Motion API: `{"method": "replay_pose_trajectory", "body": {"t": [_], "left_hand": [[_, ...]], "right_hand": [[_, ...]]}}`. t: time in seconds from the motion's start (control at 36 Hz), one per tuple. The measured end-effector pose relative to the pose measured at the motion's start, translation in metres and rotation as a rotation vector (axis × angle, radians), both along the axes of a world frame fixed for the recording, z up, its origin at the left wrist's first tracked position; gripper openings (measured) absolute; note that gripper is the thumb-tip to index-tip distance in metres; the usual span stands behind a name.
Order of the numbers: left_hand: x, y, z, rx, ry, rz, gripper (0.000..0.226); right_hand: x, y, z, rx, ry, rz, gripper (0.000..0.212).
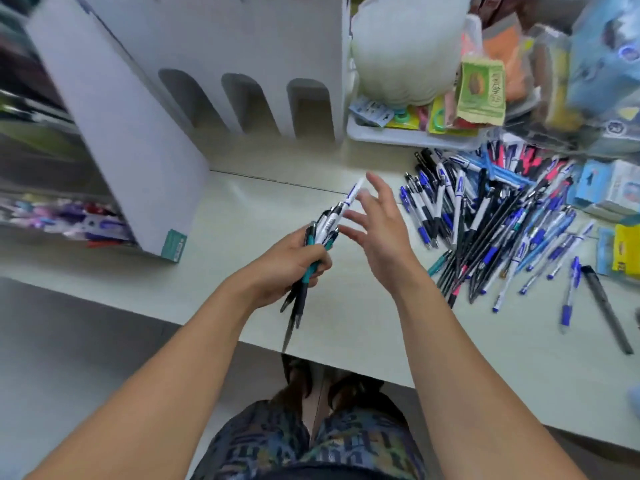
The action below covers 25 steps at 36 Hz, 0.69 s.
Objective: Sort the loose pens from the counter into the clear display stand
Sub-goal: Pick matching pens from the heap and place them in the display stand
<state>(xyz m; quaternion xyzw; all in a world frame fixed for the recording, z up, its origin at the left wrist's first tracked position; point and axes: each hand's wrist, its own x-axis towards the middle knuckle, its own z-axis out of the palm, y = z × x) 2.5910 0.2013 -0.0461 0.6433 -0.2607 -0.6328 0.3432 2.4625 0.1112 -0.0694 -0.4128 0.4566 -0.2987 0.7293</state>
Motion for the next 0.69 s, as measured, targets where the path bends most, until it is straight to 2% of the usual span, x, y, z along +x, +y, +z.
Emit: {"method": "replay_pose_trajectory", "body": {"t": [0.08,0.19,0.33,0.53,0.61,0.69], "left_hand": [[0.013,0.018,0.013,-0.025,0.043,-0.007,0.023],[0.038,0.036,0.019,-0.033,0.089,0.015,0.018],[0.08,0.06,0.027,-0.053,0.145,-0.001,0.017],[0.164,0.104,0.048,-0.156,0.299,0.029,0.018],[0.211,0.129,0.057,-0.244,0.369,0.122,0.02],[0.258,0.148,0.061,-0.325,0.502,0.372,0.019]], "right_hand": [[0.031,-0.001,0.019,-0.141,0.035,0.125,0.033],[0.061,0.016,0.033,-0.243,0.084,0.122,0.02],[0.096,0.053,0.043,-0.252,0.128,0.105,0.017],[0.181,0.124,0.073,-0.216,0.122,0.034,0.037],[0.223,0.162,0.082,-0.183,0.052,-0.095,0.038],[0.261,0.213,0.078,-0.034,-0.113,-0.181,0.05]]}}
